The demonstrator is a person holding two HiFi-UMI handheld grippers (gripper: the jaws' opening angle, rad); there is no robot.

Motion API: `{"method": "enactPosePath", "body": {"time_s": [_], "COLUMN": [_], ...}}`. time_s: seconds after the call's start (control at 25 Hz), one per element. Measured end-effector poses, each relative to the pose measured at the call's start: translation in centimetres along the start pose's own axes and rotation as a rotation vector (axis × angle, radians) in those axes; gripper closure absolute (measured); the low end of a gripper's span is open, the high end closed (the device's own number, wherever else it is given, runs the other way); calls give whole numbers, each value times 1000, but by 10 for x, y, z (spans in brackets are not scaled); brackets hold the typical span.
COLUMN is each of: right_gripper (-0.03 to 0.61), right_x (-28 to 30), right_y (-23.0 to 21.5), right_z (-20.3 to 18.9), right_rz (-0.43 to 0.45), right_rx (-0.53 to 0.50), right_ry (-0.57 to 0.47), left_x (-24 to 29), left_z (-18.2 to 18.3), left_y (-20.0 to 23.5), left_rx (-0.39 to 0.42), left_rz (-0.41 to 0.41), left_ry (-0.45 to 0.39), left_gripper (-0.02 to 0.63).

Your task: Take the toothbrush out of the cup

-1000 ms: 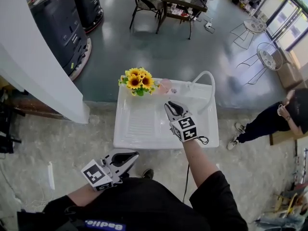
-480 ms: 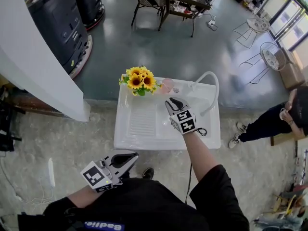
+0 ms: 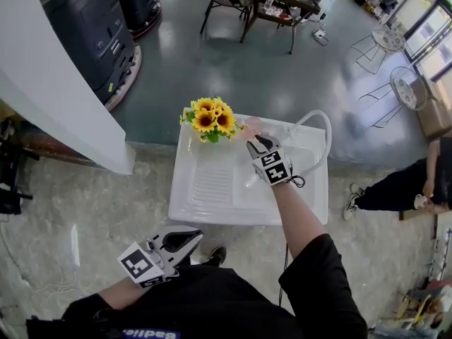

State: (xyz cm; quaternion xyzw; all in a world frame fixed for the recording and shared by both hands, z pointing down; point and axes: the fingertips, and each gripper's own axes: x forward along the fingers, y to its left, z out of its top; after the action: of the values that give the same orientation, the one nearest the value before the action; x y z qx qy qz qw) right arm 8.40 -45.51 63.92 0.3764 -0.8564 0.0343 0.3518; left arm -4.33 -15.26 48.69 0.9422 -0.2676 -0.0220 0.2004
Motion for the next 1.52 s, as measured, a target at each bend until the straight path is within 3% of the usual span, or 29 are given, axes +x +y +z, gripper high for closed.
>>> {"method": "enactPosePath", "body": {"time_s": [0.6, 1.52], "right_gripper": [462, 472], "right_x": [57, 92], "right_y": [-37, -38], "right_z": [-10, -2], "right_rz": [-15, 10], "right_rx": [-94, -185], "right_ry": [71, 116], "left_x": [-7, -8], "left_z": [-17, -28], "left_y": [22, 35], "left_rx": [-37, -80], "left_rz": [69, 101], "left_ry": [44, 53], "left_gripper": [613, 614]}}
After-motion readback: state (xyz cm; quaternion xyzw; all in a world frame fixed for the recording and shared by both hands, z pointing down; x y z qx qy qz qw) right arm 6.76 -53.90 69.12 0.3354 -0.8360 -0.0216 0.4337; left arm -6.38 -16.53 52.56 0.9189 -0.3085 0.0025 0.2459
